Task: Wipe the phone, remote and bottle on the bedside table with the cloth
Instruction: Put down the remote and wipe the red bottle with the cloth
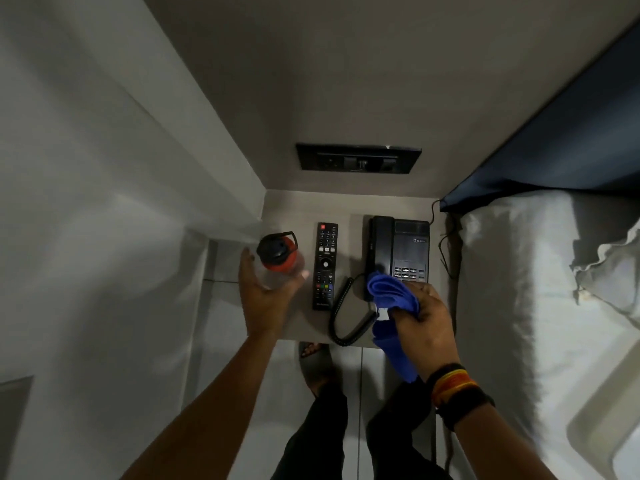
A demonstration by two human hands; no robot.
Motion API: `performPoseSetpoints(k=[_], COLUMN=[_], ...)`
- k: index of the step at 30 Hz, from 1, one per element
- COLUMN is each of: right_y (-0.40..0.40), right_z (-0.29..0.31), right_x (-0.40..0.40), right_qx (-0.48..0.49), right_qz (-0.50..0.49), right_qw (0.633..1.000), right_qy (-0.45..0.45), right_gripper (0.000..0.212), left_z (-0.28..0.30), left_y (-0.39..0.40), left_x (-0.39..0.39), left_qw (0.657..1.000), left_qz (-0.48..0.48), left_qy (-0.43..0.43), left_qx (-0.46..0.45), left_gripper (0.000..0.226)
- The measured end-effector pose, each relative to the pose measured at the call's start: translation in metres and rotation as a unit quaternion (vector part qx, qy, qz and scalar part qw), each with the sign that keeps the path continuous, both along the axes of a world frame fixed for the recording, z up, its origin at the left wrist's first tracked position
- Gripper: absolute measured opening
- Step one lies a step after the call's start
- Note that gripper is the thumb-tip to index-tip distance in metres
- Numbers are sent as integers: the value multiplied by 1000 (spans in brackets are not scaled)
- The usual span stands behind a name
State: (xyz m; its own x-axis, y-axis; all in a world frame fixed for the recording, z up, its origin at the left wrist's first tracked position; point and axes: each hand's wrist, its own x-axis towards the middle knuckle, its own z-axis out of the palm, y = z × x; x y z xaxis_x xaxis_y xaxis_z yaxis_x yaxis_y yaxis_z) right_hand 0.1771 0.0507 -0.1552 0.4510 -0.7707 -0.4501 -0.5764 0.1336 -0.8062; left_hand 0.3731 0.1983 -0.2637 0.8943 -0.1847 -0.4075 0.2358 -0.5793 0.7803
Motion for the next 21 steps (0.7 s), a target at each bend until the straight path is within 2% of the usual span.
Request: performPoseSetpoints(k=[2, 5, 8, 11, 13, 16, 19, 21], right_y=[1, 4, 6, -1, -8, -13, -5, 0], right_z=[0, 6, 21, 43, 62, 83, 90, 77], right_x=[3, 14, 29, 45, 56, 86, 112, 110], right_qx=[-8, -26, -66, -45, -108, -220, -352, -360], right_qz=[0, 8, 23, 15, 60, 202, 356, 400], right_qw=[1000, 1000, 997, 996, 987, 942, 858, 835], right_qy=[-6, -6, -21, -78, -107, -152, -117, -113], right_gripper=[32, 30, 34, 41, 51, 60, 66, 58], left_z=[6, 21, 36, 61, 86, 130, 171, 195], left_y=[-8, -30, -45, -55, -61, -72, -84, -87], left_x=[24, 57, 75, 82, 87, 99, 109, 115], left_qw=[997, 990, 985, 985, 987, 989, 987, 990], left_qz=[-71, -132, -155, -137, -136, -150, -155, -142], left_qy=[-13, -50, -67, -82, -73, -7, 5, 0], left_qx=[-33, -5, 44, 64, 53, -8, -27, -15], left_gripper=[97, 61, 51, 44, 42, 52, 33, 34])
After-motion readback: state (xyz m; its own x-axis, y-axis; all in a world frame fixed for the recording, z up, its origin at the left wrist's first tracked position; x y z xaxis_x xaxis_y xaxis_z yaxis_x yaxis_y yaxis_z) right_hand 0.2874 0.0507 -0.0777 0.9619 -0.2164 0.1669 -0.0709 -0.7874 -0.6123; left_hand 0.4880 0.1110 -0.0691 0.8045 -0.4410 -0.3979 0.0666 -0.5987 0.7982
